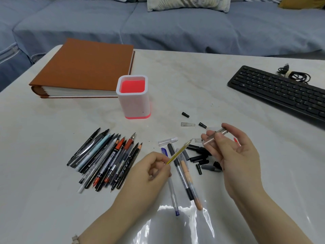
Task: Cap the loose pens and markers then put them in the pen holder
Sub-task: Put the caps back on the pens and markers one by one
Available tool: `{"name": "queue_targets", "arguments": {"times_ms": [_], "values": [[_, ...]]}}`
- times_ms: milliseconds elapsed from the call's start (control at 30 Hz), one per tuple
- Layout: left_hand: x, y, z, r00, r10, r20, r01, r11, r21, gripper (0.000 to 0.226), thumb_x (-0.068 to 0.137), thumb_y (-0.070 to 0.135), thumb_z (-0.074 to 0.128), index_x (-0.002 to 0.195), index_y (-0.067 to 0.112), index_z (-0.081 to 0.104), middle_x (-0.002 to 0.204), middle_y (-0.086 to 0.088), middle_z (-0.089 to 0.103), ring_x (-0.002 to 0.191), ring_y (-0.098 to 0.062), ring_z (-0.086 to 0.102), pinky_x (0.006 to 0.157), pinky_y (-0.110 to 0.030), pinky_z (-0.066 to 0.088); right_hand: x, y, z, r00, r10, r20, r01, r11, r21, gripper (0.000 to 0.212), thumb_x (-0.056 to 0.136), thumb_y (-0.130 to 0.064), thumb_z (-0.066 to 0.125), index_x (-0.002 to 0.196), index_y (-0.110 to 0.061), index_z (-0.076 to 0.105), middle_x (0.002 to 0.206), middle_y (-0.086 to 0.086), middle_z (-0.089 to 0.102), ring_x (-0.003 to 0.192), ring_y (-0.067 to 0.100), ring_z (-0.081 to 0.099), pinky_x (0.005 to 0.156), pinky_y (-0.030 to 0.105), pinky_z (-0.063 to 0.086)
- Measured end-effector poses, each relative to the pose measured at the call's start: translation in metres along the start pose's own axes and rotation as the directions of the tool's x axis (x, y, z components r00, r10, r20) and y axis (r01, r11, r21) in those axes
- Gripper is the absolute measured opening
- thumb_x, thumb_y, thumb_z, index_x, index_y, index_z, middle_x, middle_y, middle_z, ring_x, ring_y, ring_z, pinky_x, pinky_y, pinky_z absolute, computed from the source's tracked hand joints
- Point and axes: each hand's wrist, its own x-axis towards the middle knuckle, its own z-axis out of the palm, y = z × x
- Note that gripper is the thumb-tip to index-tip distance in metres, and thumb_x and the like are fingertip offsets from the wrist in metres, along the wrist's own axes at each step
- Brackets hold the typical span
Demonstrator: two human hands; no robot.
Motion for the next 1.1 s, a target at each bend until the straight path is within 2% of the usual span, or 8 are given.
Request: {"name": "queue_targets", "arguments": {"times_ms": [167, 433, 633, 733, 867, 1000, 1067, 1100], "values": [[-0.002, 0.002, 0.0, 0.999, 0.004, 0.032, -0.003, 1.0, -0.024, 0.018, 0.084, 0.006, 0.056, 0.08, 0.022, 0.063, 0.063, 0.004, 0.062, 0.056, -0.008, 0.048, 0.053, -0.011, 0.041, -0.004, 0.0, 0.007, 1.0, -0.015, -0.022, 0.016, 0.999, 0.047, 0.016, 0.089, -0.006, 0.052, 0.096, -0.02, 0.056, 0.072, -0.001, 0.075, 0.081, 0.016, 0.072, 0.069, 0.018, 0.057], [-0.005, 0.002, -0.003, 0.999, 0.017, 0.047, -0.016, 1.0, -0.017, 0.018, 0.083, 0.006, 0.058, 0.079, 0.022, 0.064, 0.072, -0.011, 0.063, 0.057, -0.007, 0.049, 0.054, -0.01, 0.041, -0.01, 0.002, 0.008, 0.998, -0.057, 0.032, 0.058, 0.998, -0.035, 0.018, 0.089, -0.004, 0.053, 0.095, -0.021, 0.057, 0.076, 0.005, 0.074, 0.079, 0.015, 0.072, 0.067, 0.017, 0.057], [-0.007, 0.007, -0.002, 0.999, 0.034, 0.036, -0.034, 0.999, 0.002, 0.023, 0.083, 0.007, 0.06, 0.076, 0.028, 0.065, 0.069, 0.001, 0.066, 0.059, -0.002, 0.055, 0.056, -0.008, 0.043, -0.018, 0.007, 0.01, 0.994, -0.004, 0.111, 0.015, 0.995, -0.098, 0.019, 0.086, -0.004, 0.054, 0.097, -0.019, 0.058, 0.08, 0.006, 0.075, 0.078, 0.017, 0.072, 0.065, 0.018, 0.056], [-0.01, 0.014, 0.001, 0.999, 0.053, 0.01, -0.053, 0.999, -0.004, 0.03, 0.082, 0.006, 0.061, 0.07, 0.033, 0.066, 0.067, 0.005, 0.07, 0.056, -0.001, 0.057, 0.054, -0.008, 0.043, -0.028, 0.016, 0.013, 0.989, 0.042, 0.139, -0.028, 0.994, -0.102, 0.022, 0.084, -0.003, 0.056, 0.098, -0.019, 0.058, 0.08, 0.009, 0.075, 0.078, 0.022, 0.072, 0.069, 0.024, 0.059], [-0.013, 0.021, 0.008, 0.994, -0.1, 0.045, 0.109, 0.961, -0.255, 0.03, 0.084, -0.005, 0.055, 0.066, 0.016, 0.067, 0.044, 0.002, 0.06, 0.035, -0.002, 0.043, 0.037, -0.009, 0.033, -0.037, 0.024, 0.018, 0.995, 0.043, 0.093, -0.037, 0.998, -0.058, 0.038, 0.078, 0.001, 0.063, 0.103, -0.026, 0.056, 0.079, 0.01, 0.074, 0.074, 0.017, 0.072, 0.067, 0.026, 0.059], [-0.011, 0.019, 0.008, 0.925, -0.304, 0.229, 0.378, 0.798, -0.47, 0.028, 0.089, 0.004, 0.046, 0.065, 0.002, 0.059, 0.038, 0.006, 0.047, 0.03, -0.001, 0.024, 0.029, -0.011, 0.015, -0.035, 0.033, 0.022, 0.974, 0.089, 0.209, -0.074, 0.994, -0.079, 0.057, 0.075, 0.006, 0.064, 0.108, -0.038, 0.05, 0.068, 0.007, 0.072, 0.07, 0.014, 0.069, 0.066, 0.022, 0.056], [-0.01, 0.018, 0.002, 0.925, -0.29, 0.248, 0.371, 0.832, -0.413, 0.023, 0.09, 0.006, 0.046, 0.074, 0.0, 0.061, 0.043, 0.003, 0.056, 0.03, -0.002, 0.035, 0.03, -0.014, 0.027, -0.033, 0.034, 0.021, 0.96, 0.105, 0.26, -0.066, 0.986, -0.154, 0.056, 0.074, 0.002, 0.066, 0.11, -0.038, 0.05, 0.07, 0.009, 0.073, 0.071, 0.014, 0.068, 0.072, 0.022, 0.056], [-0.01, 0.014, -0.001, 0.947, -0.247, 0.206, 0.3, 0.91, -0.288, 0.023, 0.092, 0.009, 0.046, 0.077, 0.003, 0.062, 0.049, 0.003, 0.061, 0.035, -0.003, 0.045, 0.037, -0.018, 0.039, -0.031, 0.034, 0.02, 0.958, 0.101, 0.269, -0.05, 0.98, -0.192, 0.056, 0.075, 0.002, 0.066, 0.111, -0.038, 0.051, 0.071, 0.01, 0.074, 0.071, 0.014, 0.069, 0.074, 0.02, 0.055]]}}
